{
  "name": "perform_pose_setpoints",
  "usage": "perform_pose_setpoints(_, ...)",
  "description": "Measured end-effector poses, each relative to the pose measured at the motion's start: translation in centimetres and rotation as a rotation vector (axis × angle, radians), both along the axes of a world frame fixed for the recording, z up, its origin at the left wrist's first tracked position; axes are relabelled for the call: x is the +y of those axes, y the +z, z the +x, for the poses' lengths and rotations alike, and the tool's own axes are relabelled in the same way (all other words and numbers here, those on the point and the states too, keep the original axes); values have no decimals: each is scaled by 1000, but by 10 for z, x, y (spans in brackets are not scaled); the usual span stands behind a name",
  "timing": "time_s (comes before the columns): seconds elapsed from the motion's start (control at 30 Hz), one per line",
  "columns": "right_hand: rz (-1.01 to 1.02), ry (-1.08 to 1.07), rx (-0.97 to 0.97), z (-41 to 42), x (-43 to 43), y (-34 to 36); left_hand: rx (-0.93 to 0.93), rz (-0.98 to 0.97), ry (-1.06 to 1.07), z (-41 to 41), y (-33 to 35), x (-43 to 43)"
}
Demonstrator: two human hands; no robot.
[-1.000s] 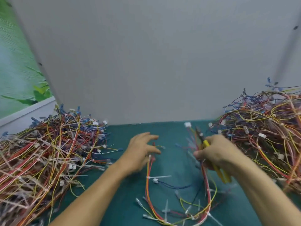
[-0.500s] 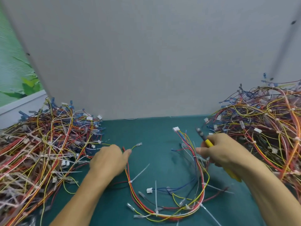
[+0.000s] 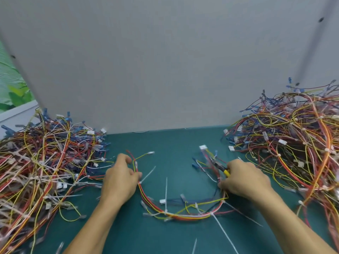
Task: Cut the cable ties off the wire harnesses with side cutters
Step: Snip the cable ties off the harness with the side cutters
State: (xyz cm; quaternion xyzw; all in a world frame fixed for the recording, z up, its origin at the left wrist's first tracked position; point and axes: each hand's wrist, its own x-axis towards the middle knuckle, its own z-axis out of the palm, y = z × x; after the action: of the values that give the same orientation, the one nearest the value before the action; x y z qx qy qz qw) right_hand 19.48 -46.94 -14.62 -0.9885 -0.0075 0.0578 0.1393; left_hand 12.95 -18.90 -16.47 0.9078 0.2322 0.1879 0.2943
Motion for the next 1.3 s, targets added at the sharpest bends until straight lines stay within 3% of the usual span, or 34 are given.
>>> perform_pose_setpoints(0.13, 46, -3, 62, 9, -17, 11, -7, -9, 4, 3, -8, 6)
perform_pose_setpoints(0.23, 84, 74, -105, 7, -23, 35, 10, 3, -14, 4, -10, 6)
perform_pose_setpoints(0.33, 181, 312, -240, -8, -6, 53, 14, 6, -19, 5, -11, 6)
perform_pose_setpoints(0.4, 198, 461, -187, -20, 15, 51, 23, 14, -17, 5, -10, 6)
perform_pose_setpoints(0.53, 7, 616, -62, -31, 49, 24, 32, 20, -19, 5, -9, 4)
perform_pose_setpoints(0.63, -112, 584, -36, -28, 52, 13, 42, 17, -28, 5, -8, 5)
perform_pose_setpoints(0.7, -85, 556, -43, -22, 50, 18, 46, 19, -43, 5, -8, 5)
perform_pose_setpoints(0.77, 135, 462, -71, -13, 47, 32, 40, 24, -65, 5, -8, 4)
perform_pose_setpoints(0.87, 709, 238, -45, 2, 50, 62, 32, 22, -88, 4, -9, 5)
perform_pose_setpoints(0.93, 941, 144, -32, 11, 54, 83, 31, 21, -98, 4, -9, 5)
perform_pose_setpoints(1.1, 586, 158, -203, 40, 68, 112, 27, 26, -115, 4, -9, 6)
perform_pose_setpoints(1.2, 697, 86, 7, 50, 79, 102, 28, 22, -122, 4, -8, 6)
perform_pose_setpoints(1.3, 678, 51, 66, 54, 84, 78, 25, 19, -126, 4, -7, 5)
